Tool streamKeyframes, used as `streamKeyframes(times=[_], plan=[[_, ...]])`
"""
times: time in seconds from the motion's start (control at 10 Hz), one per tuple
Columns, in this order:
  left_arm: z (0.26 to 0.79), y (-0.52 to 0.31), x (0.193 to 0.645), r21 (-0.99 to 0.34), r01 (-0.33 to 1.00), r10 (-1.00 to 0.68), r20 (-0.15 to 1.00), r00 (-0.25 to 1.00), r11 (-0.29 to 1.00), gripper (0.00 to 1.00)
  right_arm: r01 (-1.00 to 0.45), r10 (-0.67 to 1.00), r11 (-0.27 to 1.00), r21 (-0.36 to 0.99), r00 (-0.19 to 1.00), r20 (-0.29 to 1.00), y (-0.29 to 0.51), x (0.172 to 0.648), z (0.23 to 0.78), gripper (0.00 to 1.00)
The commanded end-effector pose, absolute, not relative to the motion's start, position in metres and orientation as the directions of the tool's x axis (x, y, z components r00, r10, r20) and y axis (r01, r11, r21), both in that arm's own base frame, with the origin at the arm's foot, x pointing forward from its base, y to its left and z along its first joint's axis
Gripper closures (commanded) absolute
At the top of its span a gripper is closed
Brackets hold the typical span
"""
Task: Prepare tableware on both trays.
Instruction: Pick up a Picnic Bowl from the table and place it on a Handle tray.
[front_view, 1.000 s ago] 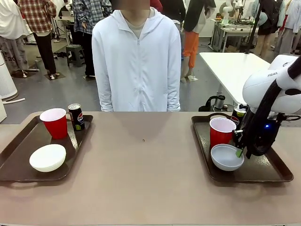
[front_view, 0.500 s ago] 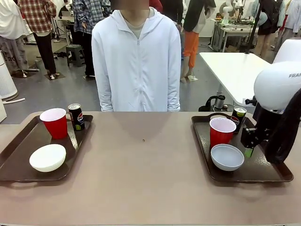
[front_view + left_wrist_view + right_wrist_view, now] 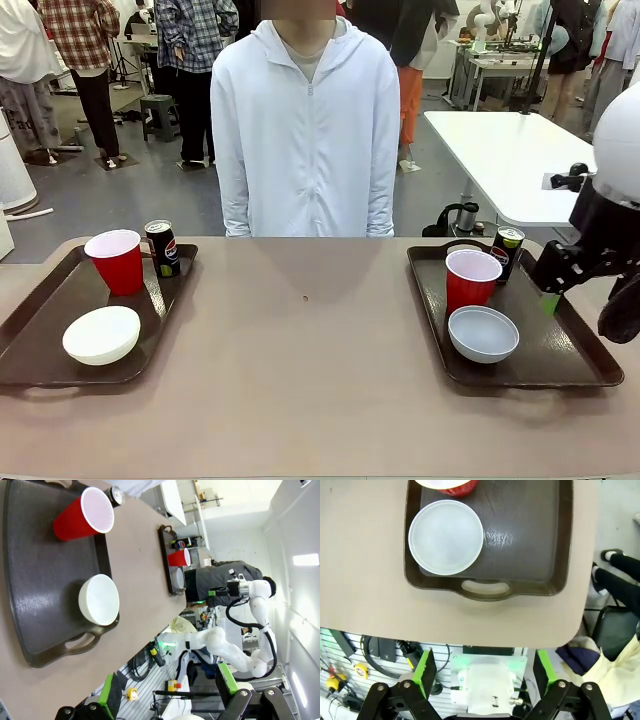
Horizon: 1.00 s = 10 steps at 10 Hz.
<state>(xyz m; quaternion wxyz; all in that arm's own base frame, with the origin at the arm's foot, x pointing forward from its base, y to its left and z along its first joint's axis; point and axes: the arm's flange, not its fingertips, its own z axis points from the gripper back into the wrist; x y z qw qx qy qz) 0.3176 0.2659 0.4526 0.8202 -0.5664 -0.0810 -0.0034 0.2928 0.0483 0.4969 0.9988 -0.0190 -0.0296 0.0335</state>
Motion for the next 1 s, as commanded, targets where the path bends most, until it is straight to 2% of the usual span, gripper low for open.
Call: streamKeyframes(times=[0.0,0.9], plan=[[0.4538,0.2658,0.3151,-0.930,0.106,0.090,0.147,0.985,0.353,0.00,-0.075,0.077,0.996,-0.041,0.996,0.050,0.0494,0.3009,0.4892,0.00],[0.4538,0.2658,0.3151,-0.930,0.106,0.090,0.147,0.985,0.353,0.00,-0.075,0.077,0.996,-0.041,0.996,0.050,0.0494,0.3009,0.4892,0.00]])
